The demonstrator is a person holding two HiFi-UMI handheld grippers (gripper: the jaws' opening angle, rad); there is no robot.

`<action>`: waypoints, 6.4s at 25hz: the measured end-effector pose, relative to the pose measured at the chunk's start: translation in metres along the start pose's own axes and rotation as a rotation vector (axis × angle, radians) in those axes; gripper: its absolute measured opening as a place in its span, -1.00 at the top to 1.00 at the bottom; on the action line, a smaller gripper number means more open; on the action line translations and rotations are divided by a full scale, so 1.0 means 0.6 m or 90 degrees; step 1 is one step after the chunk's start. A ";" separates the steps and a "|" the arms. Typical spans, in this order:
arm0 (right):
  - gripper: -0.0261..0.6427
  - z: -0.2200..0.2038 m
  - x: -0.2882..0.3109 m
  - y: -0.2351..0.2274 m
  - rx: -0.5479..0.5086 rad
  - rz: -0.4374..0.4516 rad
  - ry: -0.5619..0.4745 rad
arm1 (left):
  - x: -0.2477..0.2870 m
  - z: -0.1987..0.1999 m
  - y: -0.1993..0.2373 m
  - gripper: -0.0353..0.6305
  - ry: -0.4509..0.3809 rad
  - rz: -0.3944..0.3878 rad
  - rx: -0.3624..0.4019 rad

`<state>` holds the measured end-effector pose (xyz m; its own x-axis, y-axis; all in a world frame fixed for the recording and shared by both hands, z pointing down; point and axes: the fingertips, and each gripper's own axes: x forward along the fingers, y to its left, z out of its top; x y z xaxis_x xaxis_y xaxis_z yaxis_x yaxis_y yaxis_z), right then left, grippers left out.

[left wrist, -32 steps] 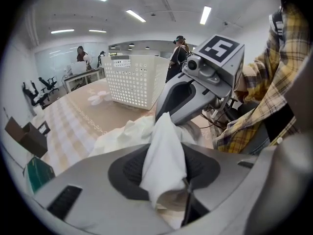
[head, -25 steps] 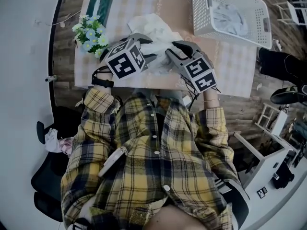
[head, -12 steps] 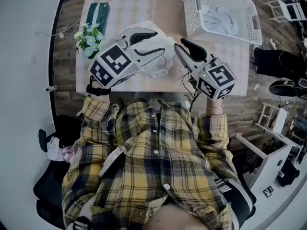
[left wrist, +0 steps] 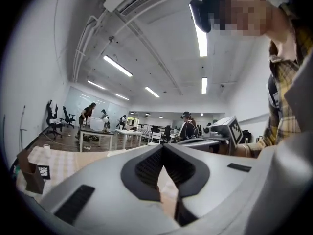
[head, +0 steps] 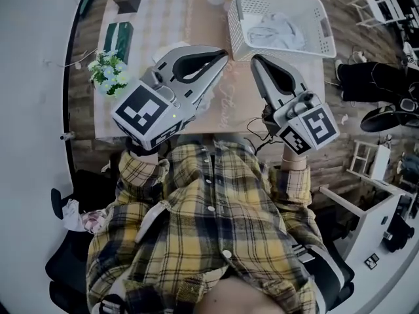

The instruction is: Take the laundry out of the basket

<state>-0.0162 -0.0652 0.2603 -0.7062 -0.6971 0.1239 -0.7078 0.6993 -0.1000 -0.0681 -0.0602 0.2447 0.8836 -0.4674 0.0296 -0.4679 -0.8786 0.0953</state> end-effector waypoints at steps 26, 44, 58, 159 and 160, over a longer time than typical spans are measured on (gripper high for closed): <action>0.93 0.083 -0.065 -0.068 -0.023 0.036 -0.039 | 0.109 0.095 -0.051 0.86 -0.050 0.034 0.002; 0.93 0.059 -0.059 -0.086 -0.028 0.057 -0.008 | 0.143 0.083 -0.047 0.86 -0.030 0.047 0.012; 0.93 0.054 -0.067 -0.146 -0.021 0.058 -0.004 | 0.206 0.065 -0.029 0.86 -0.004 0.058 0.013; 0.50 -0.438 0.014 -0.538 -0.748 0.558 0.851 | 0.527 -0.492 0.157 0.53 0.709 -0.155 0.152; 0.50 -0.425 0.014 -0.537 -0.750 0.545 0.848 | 0.527 -0.478 0.157 0.53 0.704 -0.154 0.162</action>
<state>0.2104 -0.2557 0.5455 0.0572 -0.0302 0.9979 0.5096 0.8604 -0.0032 0.1726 -0.2628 0.5486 0.4254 -0.0546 0.9034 -0.1639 -0.9863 0.0176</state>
